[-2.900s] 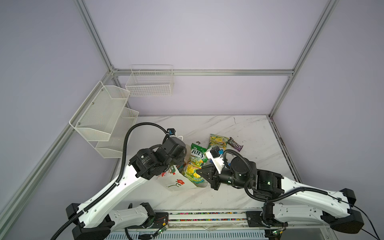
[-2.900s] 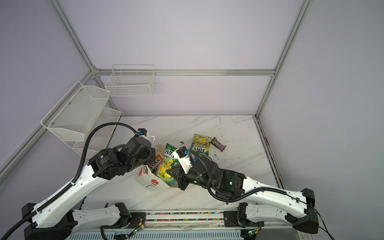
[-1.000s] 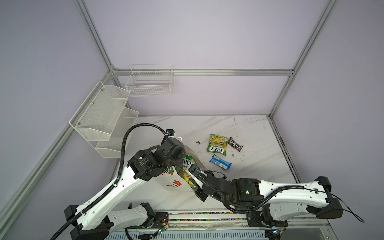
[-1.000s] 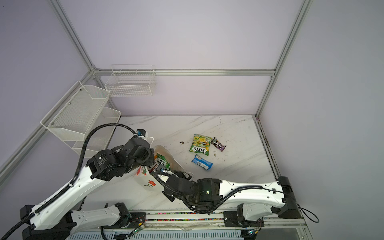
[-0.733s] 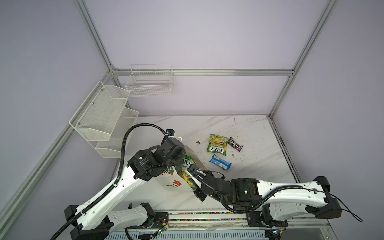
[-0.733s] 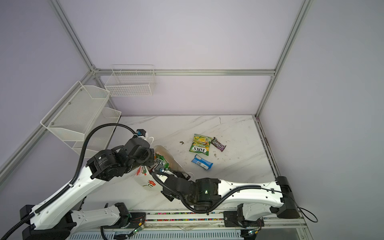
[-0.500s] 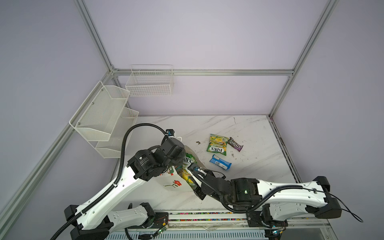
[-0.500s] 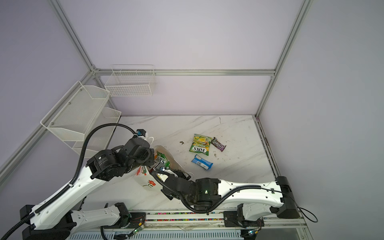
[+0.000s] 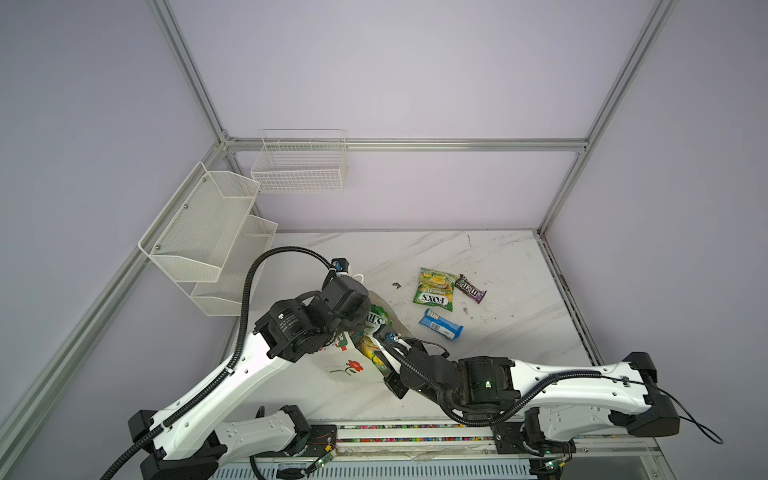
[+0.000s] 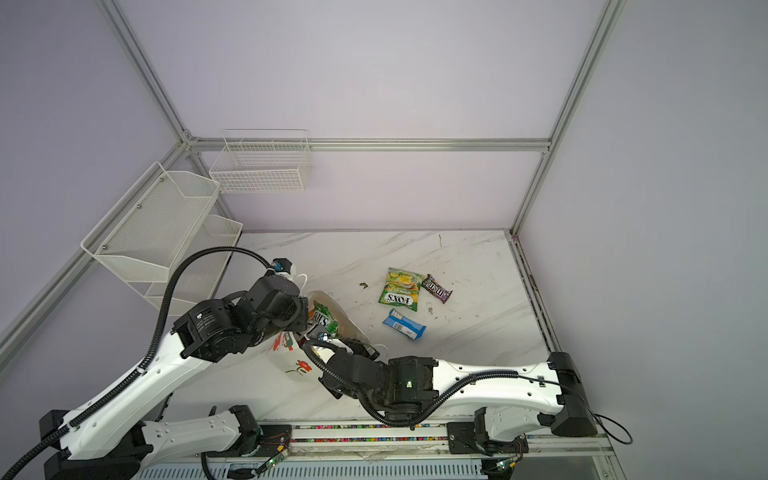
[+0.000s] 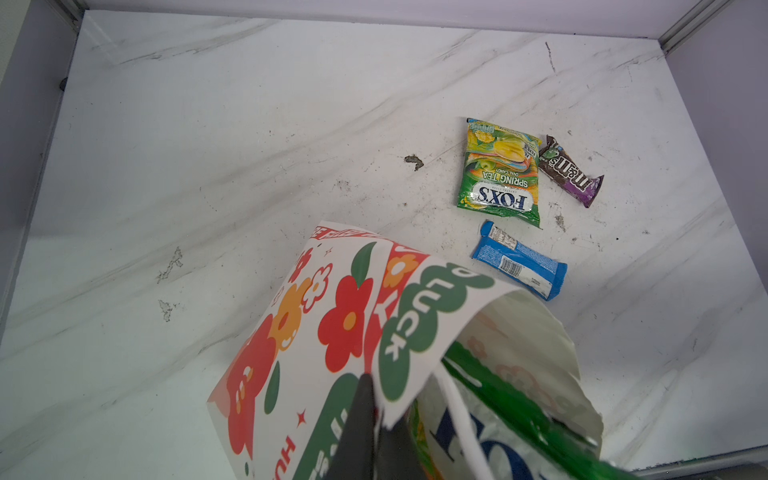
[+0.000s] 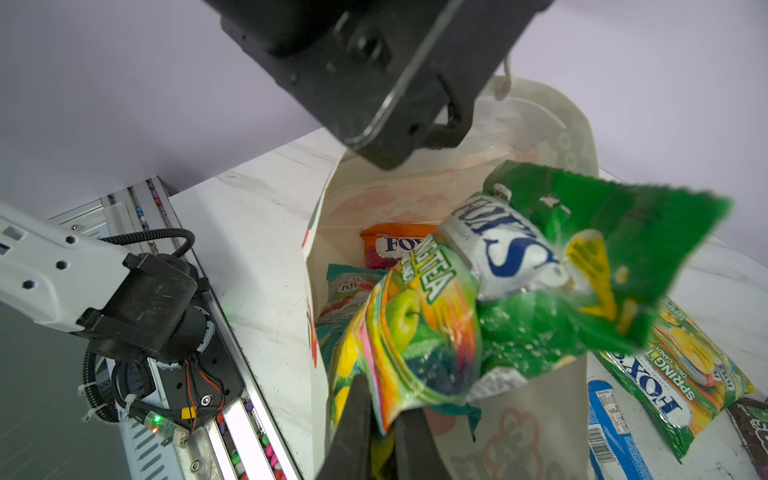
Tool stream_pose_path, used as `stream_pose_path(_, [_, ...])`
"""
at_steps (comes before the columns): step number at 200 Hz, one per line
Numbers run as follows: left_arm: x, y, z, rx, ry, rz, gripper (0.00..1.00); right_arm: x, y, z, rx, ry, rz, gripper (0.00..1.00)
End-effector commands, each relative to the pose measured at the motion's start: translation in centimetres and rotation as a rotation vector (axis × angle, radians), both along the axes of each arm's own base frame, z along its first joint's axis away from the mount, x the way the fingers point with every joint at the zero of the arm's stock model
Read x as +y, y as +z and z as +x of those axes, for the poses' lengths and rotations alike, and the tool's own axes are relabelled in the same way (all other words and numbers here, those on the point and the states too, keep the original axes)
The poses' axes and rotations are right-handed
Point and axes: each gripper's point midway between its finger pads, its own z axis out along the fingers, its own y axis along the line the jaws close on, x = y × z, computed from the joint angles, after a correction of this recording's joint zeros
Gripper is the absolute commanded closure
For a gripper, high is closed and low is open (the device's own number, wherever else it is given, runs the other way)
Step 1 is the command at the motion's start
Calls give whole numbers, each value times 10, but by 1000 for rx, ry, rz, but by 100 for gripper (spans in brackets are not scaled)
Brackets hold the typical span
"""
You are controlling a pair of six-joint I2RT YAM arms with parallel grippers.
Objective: Place the snacks into the paper bag
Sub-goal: 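Lower the green Fox's bag into the paper bag beside the left gripper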
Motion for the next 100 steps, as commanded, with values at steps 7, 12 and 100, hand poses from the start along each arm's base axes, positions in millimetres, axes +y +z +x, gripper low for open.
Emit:
stream_pose_path(7, [-2,19,6,-79,25,-87,100,5,23,3,-33,-21,87,94])
stream_pose_path(12, [-2,19,6,-80,25,-87,100,6,22,3,-32,-21,87,94])
stream_pose_path(100, [-3,21,5,-83,27,-99,100,-1,40,-3,-17,10,196,53])
